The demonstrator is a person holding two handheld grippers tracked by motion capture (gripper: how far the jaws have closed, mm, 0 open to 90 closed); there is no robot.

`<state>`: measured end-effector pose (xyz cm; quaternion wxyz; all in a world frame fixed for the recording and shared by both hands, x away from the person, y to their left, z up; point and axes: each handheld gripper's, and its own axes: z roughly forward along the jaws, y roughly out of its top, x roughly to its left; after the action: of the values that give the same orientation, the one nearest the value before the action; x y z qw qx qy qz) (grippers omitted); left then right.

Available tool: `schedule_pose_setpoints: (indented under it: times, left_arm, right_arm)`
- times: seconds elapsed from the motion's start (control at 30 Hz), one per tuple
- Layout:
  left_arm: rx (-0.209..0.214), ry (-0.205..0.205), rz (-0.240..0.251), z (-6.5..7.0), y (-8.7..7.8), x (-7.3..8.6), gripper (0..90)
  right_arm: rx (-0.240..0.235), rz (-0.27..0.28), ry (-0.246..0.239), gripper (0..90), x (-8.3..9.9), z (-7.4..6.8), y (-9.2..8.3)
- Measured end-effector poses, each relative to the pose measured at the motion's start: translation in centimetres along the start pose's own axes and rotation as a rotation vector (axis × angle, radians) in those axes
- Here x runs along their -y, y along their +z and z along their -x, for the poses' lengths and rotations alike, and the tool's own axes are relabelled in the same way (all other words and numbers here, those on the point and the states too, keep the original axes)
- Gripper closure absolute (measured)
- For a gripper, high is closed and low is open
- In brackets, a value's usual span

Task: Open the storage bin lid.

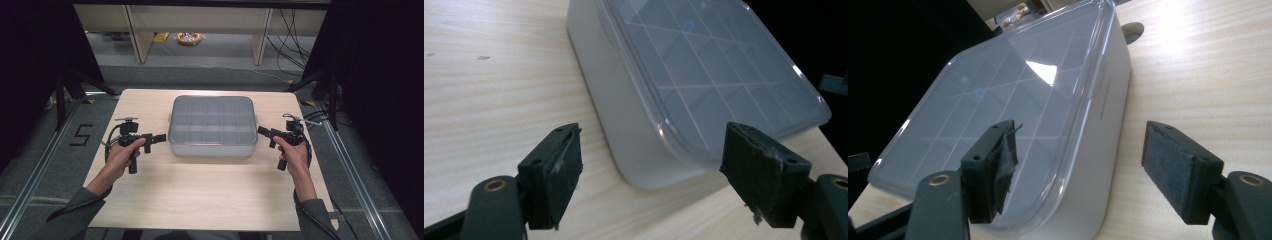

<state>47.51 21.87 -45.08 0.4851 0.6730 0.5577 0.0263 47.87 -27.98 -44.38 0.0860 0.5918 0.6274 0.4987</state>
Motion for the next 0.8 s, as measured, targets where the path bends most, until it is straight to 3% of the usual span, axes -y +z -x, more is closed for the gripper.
schedule_pose_setpoints:
  times: [0.03, 0.07, 0.13, 0.17, 0.2, 0.23, 0.27, 0.3, 0.33, 0.37, 0.4, 0.43, 0.47, 0.5, 0.53, 0.57, 0.6, 0.8]
  left_arm:
    - [0.007, -0.003, -0.01, 0.0, 0.3, -0.4, 23.2]
    - [0.005, 0.0, -0.015, 0.0, 0.5, -0.8, 23.4]
    - [-0.013, -0.007, -0.009, 0.0, 1.1, -1.4, 23.4]
    - [-0.016, -0.01, -0.01, -0.1, 1.3, -1.7, 23.4]
    - [-0.026, -0.015, -0.012, -0.2, 1.5, -2.0, 23.5]
    - [-0.032, -0.018, -0.013, -0.2, 1.8, -2.3, 23.5]
    - [-0.037, -0.02, -0.016, -0.2, 2.1, -2.6, 23.5]
    - [-0.036, -0.028, -0.016, -0.3, 2.4, -2.9, 23.6]
    - [-0.033, -0.033, -0.022, -0.3, 3.0, -3.5, 23.6]
    - [-0.033, -0.033, -0.022, -0.3, 3.0, -3.5, 23.6]
    - [-0.039, -0.042, -0.018, -0.4, 3.3, -3.8, 23.6]
    - [-0.04, -0.046, -0.017, -0.4, 3.5, -4.0, 23.9]
    - [-0.042, -0.049, -0.021, -0.4, 3.8, -4.2, 24.4]
    - [-0.046, -0.046, -0.029, -0.3, 4.3, -4.5, 24.8]
    - [-0.046, -0.046, -0.029, -0.3, 4.3, -4.5, 24.9]
    - [-0.045, -0.048, -0.032, -0.3, 4.6, -4.6, 24.9]
    - [-0.04, -0.054, -0.032, -0.3, 4.9, -4.8, 25.3]
    - [-0.043, -0.078, -0.041, -0.6, 6.1, -5.3, 27.3]
  right_arm:
    - [0.008, -0.046, 0.132, 31.2, -0.1, -1.0, -0.1]
    - [0.02, -0.02, 0.072, 31.3, -0.4, -0.4, 0.4]
    - [0.018, -0.01, 0.044, 31.4, -0.5, -0.2, 0.6]
    - [0.01, -0.022, 0.064, 31.5, -0.7, -0.4, 0.8]
    - [0.009, -0.009, 0.03, 31.5, -0.8, -0.2, 1.0]
    - [0.011, -0.018, 0.067, 31.6, -0.9, -0.5, 1.1]
    - [0.015, -0.02, 0.059, 31.6, -1.0, -0.5, 1.3]
    - [0.012, -0.006, 0.009, 31.6, -1.2, -0.1, 1.6]
    - [0.011, -0.07, 0.164, 31.6, -1.5, -1.2, 1.7]
    - [0.011, -0.07, 0.164, 31.6, -1.5, -1.2, 1.7]
    - [0.018, -0.026, 0.081, 31.7, -1.6, -0.5, 2.2]
    - [0.014, -0.016, 0.02, 32.1, -1.8, 0.1, 2.6]
    - [0.013, -0.027, 0.077, 32.4, -1.8, -0.3, 2.7]
    - [0.026, -0.034, 0.038, 32.8, -2.1, 0.2, 3.1]
    - [0.026, -0.034, 0.038, 32.8, -2.1, 0.2, 3.1]
    - [0.026, -0.064, 0.158, 33.1, -2.2, -0.6, 3.2]
    - [0.027, -0.042, 0.105, 33.6, -2.2, -0.2, 3.5]
    - [0.008, -0.069, 0.143, 37.4, -2.4, -0.4, 4.8]
